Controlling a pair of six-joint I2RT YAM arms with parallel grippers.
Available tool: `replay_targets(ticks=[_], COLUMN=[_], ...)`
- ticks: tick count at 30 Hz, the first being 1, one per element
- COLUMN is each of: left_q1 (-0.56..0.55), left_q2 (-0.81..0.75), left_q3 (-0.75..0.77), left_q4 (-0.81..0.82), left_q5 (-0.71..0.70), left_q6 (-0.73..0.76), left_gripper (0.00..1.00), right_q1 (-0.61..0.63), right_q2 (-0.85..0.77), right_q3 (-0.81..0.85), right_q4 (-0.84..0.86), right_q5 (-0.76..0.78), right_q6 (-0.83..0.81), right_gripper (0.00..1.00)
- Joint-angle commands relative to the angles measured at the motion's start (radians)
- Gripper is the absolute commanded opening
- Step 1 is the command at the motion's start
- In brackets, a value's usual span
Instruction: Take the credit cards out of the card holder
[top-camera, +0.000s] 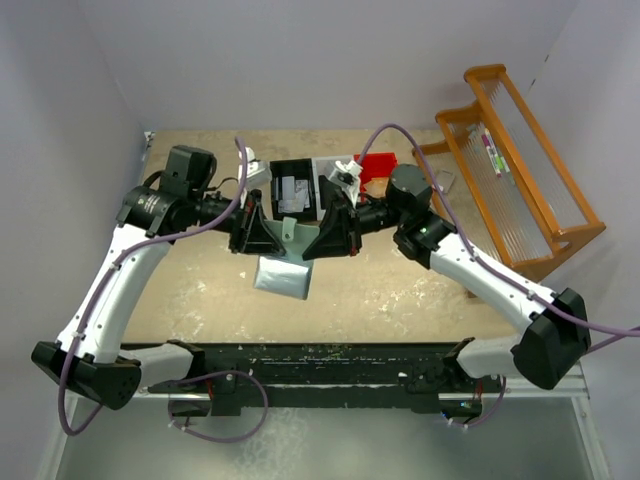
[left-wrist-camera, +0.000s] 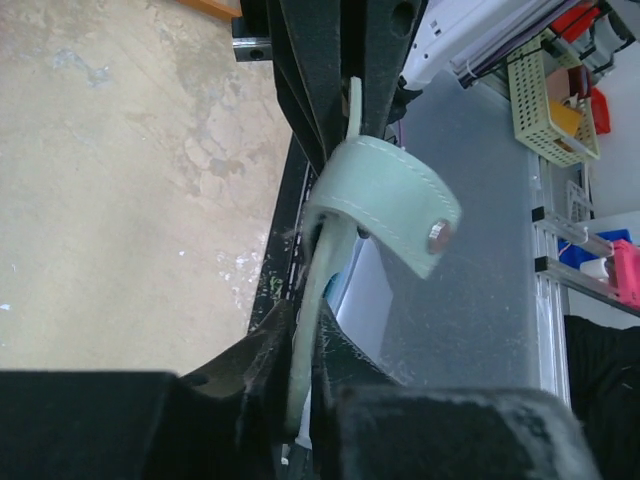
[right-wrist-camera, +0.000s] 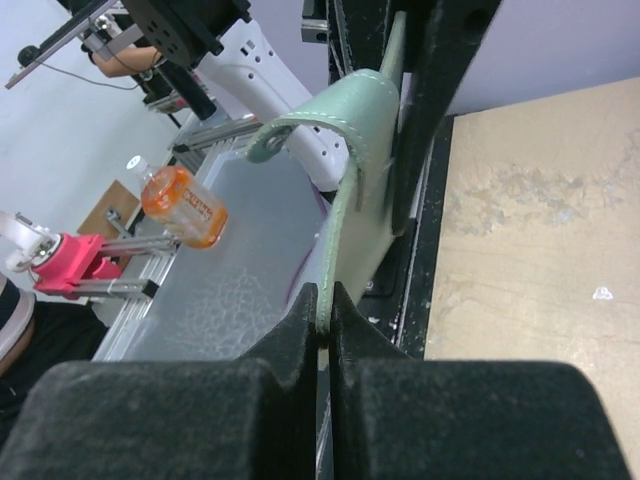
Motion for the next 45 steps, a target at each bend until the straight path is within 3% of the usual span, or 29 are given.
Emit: replay_targets(ticks=[1,2,4,8,11,16,22,30,45], left_q1=[0.043,0.051,0.067,0.101,0.138,0.189,0.195,0.195,0.195], left_q2=[-0.018,-0.020,-0.024,-0.024,-0.022,-0.034,-0.047,-0.056,-0.056], left_q3=[-0.006,-0.008,-0.014,-0.048,-0.092,-0.171,-0.255,-0.278,-0.261], left_q4=[0.063,0.085,0.125,0.260,0.435,0.755,1.000,1.084,1.055], left_q5=[0.087,0.094,0.106,0.160,0.230,0.271,0.262,0.259,0.250], left_q6=[-0.037,-0.061,-0.116,-0.304,-0.533,-0.900,-1.169,-1.283,-1.284], left_gripper=[0.07,0.01,0.00,0.00,0.00,0.00,0.00,0.00,0.00], right_q1=[-0.006,-0.007,-0.007,-0.011,-0.012,-0.010,-0.002,0.009,0.014], right_q2=[0.020,0.029,0.039,0.042,0.017,-0.101,-0.160,-0.140,-0.170], right_q3=[0.078,0.081,0.083,0.058,-0.008,-0.225,-0.319,-0.326,-0.330], right_q4=[0.088,0.089,0.088,0.095,0.171,0.442,0.460,0.414,0.414], right_q5=[-0.036,-0.032,-0.002,0.074,0.098,0.179,0.340,0.459,0.542], right_q6=[0.042,0.042,0.046,0.044,0.072,0.198,0.169,0.079,0.039], right_gripper=[0.00,0.00,0.00,0.49,0.60,0.65,0.64,0.62,0.59])
